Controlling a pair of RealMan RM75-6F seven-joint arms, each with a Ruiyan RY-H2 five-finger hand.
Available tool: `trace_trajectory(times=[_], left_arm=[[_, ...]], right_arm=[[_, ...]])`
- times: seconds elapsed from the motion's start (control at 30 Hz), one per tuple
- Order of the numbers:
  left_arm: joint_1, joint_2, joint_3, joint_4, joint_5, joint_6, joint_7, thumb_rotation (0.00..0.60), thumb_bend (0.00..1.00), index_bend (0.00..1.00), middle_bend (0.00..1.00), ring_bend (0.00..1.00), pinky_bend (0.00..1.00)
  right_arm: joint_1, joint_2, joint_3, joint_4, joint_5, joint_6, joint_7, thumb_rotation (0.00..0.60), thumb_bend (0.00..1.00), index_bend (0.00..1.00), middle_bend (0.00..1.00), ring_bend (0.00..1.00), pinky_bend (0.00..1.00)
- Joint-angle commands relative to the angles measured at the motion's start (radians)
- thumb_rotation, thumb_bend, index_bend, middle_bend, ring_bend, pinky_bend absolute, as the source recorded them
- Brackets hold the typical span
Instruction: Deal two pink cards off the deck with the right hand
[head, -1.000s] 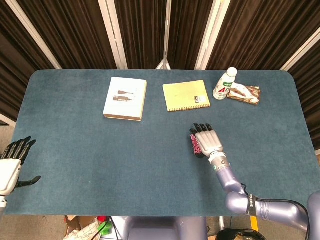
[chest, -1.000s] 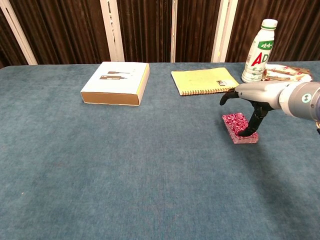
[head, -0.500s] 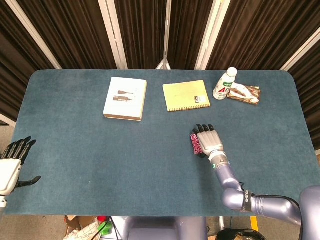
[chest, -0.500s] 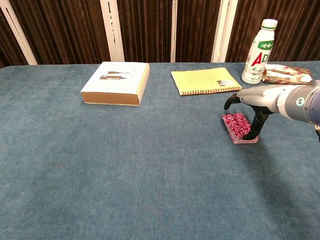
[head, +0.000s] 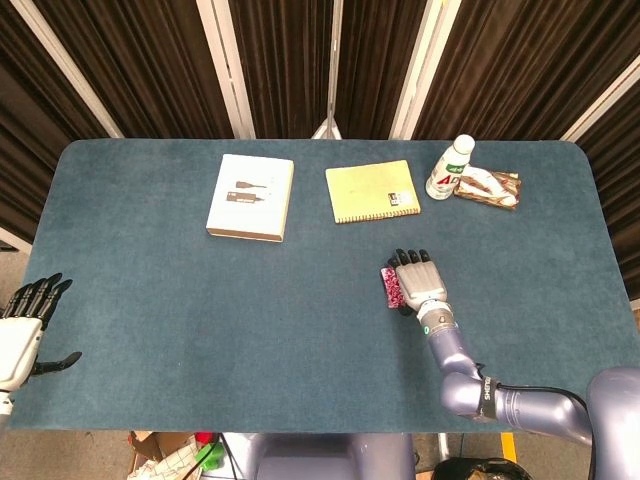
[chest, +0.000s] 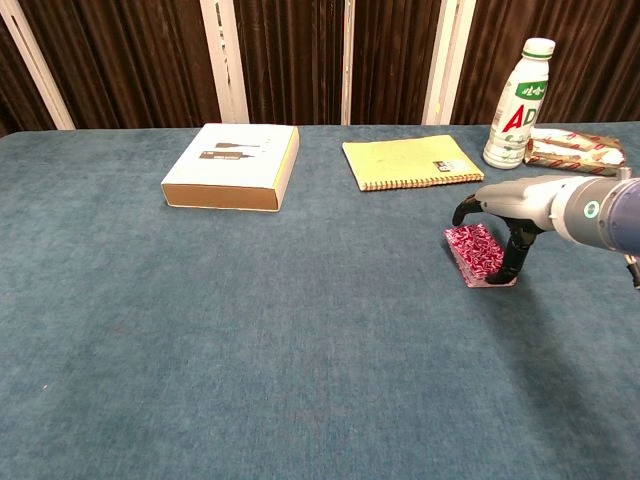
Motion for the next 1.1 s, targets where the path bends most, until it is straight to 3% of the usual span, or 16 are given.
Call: trace_trajectory(times=[0.03, 0.4, 0.57, 0.77, 1.1], left_arm=[[0.000, 0.000, 0.000, 0.000, 0.000, 0.000, 0.000, 0.600, 0.02, 0.00, 0.00, 0.00, 0.00], [-0.001, 0.000, 0.000, -0.001, -0.002, -0.002, 0.001, 0.600, 0.02, 0.00, 0.00, 0.00, 0.00], [-0.001, 0.000, 0.000, -0.001, -0.003, -0.002, 0.001, 0.600, 0.02, 0.00, 0.00, 0.00, 0.00], [-0.001, 0.000, 0.000, -0.001, -0.001, -0.001, 0.001, 0.600, 0.02, 0.00, 0.00, 0.00, 0.00], [0.000, 0.000, 0.001, -0.002, 0.000, 0.001, 0.002, 0.600, 0.02, 0.00, 0.00, 0.00, 0.00]], right_arm=[[0.004, -0.003, -0.003, 0.006, 0.008, 0.000, 0.000, 0.600, 0.27, 0.15, 0.03, 0.00, 0.00], [0.015, -0.007, -0.012, 0.020, 0.035, 0.000, 0.000, 0.600, 0.27, 0.26, 0.04, 0.00, 0.00], [0.014, -0.010, -0.013, 0.023, 0.027, 0.003, 0.014, 0.600, 0.27, 0.48, 0.13, 0.00, 0.00], [0.002, -0.011, -0.008, 0.022, -0.017, 0.009, 0.056, 0.600, 0.27, 0.64, 0.19, 0.00, 0.00], [-0.022, 0.029, -0.006, -0.005, -0.078, 0.025, 0.109, 0.600, 0.29, 0.67, 0.20, 0.00, 0.00]])
